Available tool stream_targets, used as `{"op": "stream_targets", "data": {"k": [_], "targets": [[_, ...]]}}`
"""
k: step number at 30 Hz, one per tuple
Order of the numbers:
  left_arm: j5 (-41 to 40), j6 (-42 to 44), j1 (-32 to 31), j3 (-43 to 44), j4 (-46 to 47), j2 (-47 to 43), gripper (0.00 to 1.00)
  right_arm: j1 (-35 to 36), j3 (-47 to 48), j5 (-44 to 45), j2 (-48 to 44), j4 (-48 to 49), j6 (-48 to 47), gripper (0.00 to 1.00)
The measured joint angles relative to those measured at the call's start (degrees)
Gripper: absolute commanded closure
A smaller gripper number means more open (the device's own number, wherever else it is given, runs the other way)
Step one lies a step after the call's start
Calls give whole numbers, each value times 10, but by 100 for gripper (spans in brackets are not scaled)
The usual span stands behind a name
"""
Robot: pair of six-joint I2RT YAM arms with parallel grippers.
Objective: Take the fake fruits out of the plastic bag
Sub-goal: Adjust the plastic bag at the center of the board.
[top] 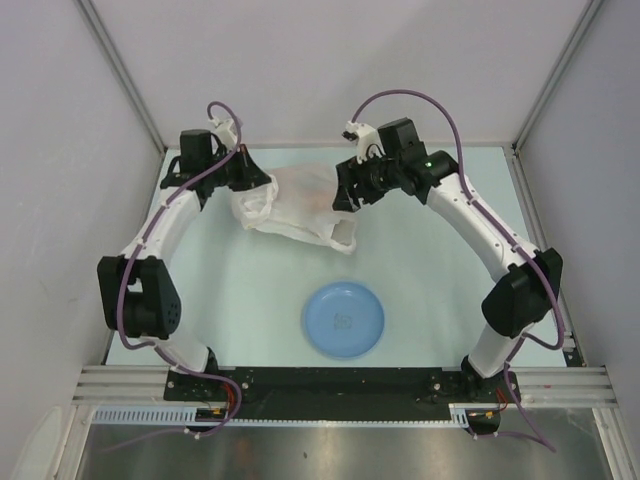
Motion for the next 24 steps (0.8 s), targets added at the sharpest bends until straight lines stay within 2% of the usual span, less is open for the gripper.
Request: {"op": "stream_targets", "data": {"k": [3,6,12,17,18,20,21,23,24], "targets": [[0,-9,0,-40,0,-31,100,-1,-5,7,15,-4,10,18],[0,-16,0,-57,3,-60,100,1,3,-12,26,-26,0,16],[0,-16,0,-67,11,-98,100,43,88,-18,64,-116,-81,17],[-1,-16,0,-76,11,-107,100,57,95,-24,90,-175,-114,20],[-1,-16,0,-77,10,-107,100,57,95,-23,97,-185,-117,26],[-2,-16,0,-80,9,-107,100,61,95,-12,110,-200,-123,48],[-2,-16,0,-81,9,-107,100,62,95,1,115,-208,-127,76],[-3,-16,0,-81,8,-107,100,68,90,30,123,-214,-137,98],[-5,-15,0,-81,8,-107,100,72,86,45,125,-214,-137,100]]}}
